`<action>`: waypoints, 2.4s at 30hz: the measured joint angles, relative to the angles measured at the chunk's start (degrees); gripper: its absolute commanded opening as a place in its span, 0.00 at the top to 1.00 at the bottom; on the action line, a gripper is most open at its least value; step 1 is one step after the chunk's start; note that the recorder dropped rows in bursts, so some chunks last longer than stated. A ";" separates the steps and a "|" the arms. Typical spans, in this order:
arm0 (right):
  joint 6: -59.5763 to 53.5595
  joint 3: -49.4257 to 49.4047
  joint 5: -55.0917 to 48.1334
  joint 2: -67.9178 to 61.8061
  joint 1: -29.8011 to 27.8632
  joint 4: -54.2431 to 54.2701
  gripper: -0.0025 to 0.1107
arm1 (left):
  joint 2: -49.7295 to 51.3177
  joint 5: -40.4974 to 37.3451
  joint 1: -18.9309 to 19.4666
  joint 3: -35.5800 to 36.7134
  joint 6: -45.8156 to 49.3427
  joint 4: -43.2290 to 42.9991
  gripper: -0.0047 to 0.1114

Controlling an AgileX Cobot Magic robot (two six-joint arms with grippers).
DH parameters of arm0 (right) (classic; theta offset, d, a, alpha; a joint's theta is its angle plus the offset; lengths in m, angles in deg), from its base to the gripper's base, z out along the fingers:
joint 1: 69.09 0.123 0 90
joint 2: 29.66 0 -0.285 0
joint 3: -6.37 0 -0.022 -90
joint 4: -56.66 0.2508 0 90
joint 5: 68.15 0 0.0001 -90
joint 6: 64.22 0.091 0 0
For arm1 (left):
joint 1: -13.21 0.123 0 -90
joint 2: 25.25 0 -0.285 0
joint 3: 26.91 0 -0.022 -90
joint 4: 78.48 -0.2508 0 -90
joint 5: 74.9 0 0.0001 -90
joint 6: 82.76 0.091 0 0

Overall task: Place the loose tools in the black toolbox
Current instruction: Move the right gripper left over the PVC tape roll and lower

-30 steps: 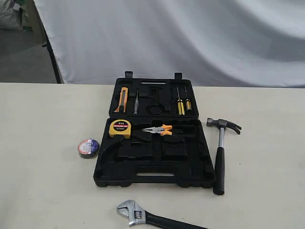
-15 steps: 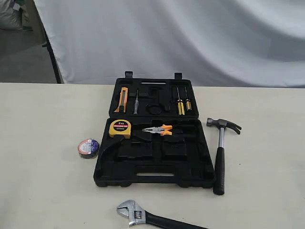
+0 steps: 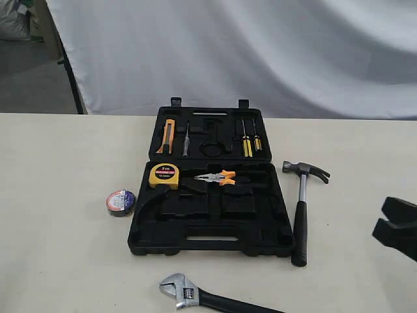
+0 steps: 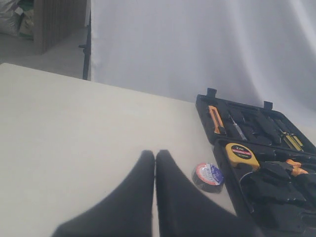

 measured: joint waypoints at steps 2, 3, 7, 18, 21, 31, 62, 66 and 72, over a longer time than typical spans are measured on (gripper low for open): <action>3.07 0.66 3.08 -3.92 0.00 -6.35 0.98 | 0.00 0.00 0.00 0.00 0.00 0.00 0.95; 4.83 1.00 5.15 -6.05 0.00 -9.61 0.98 | 0.00 0.00 0.00 0.00 0.00 0.00 0.95; 13.41 3.55 11.25 -14.09 0.18 -21.66 0.98 | 0.00 0.00 0.00 0.00 0.00 0.00 0.95; 25.31 15.88 5.80 -29.03 18.96 -29.84 0.98 | 0.00 0.00 0.00 0.00 0.00 0.00 0.95; 27.11 22.56 -4.88 -31.10 27.66 -29.93 0.98 | 0.00 0.00 0.00 0.00 0.00 0.00 0.95; 27.46 45.81 -40.39 -35.37 45.90 -29.73 0.98 | 0.00 0.00 0.00 0.00 0.00 0.00 0.95; -37.51 116.78 -79.66 -81.08 42.28 31.57 0.51 | 0.00 0.00 0.00 0.00 0.00 0.00 0.95; -39.70 121.10 -79.54 -84.34 43.65 30.38 0.46 | 0.00 0.00 0.00 0.00 0.00 0.00 0.95; -41.55 126.22 -79.29 -88.98 44.22 30.26 0.46 | 0.00 0.00 0.00 0.00 0.00 0.00 0.95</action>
